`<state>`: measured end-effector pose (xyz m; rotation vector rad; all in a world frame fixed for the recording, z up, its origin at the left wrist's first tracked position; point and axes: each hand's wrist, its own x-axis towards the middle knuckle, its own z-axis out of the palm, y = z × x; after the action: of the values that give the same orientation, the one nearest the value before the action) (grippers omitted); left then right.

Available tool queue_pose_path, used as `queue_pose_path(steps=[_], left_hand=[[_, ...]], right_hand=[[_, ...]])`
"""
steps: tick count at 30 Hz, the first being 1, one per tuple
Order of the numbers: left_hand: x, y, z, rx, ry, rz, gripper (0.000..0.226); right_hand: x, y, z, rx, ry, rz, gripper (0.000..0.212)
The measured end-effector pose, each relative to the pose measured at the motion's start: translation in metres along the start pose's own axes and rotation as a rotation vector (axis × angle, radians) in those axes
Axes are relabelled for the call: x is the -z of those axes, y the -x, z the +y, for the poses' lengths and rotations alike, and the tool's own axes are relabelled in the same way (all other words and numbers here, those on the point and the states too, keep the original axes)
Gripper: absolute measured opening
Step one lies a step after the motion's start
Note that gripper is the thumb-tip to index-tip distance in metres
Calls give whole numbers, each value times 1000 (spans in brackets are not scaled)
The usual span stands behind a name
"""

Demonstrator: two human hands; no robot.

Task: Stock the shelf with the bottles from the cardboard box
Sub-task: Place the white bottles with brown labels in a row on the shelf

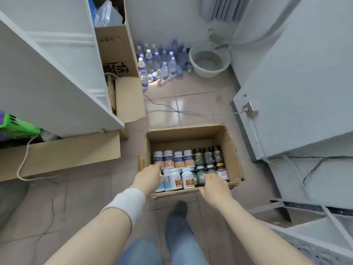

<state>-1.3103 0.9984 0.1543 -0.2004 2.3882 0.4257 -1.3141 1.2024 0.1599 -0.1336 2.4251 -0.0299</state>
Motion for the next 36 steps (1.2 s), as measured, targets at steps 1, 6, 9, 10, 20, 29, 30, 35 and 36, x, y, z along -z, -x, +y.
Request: queue_pose_path(steps=[1,6,9,10,20,29,30,35,36], left_hand=[[-8,-10,0,23,42,-9,40],[-42,-64,2,152,242,-106,43],[-67,-99,0,227,351,-125,41],[-75,-109,-1,251,377,-126,41],[-110,-156,-5,371,610,-179,54],[-104,-154,-6,357,768,-182,43],[-102,-150,-8,339,800,-172,42],[-71,-119,-6,246,919,-62,44],[-60,-110,-3,200,925,-57,43]], right_hand=[[-4,-15,2,8,-6,-18,52],[-27,-81,2,13,-60,-142,52],[-52,-118,4,-5,-78,-229,55],[-61,-128,6,-26,-96,-269,57],[-97,-172,10,-183,-478,-402,54],[-85,-168,14,-258,-681,-472,43],[-81,-164,17,-253,-705,-480,42],[-57,-134,33,-265,-892,-427,37],[-49,-124,36,-275,-952,-401,41]])
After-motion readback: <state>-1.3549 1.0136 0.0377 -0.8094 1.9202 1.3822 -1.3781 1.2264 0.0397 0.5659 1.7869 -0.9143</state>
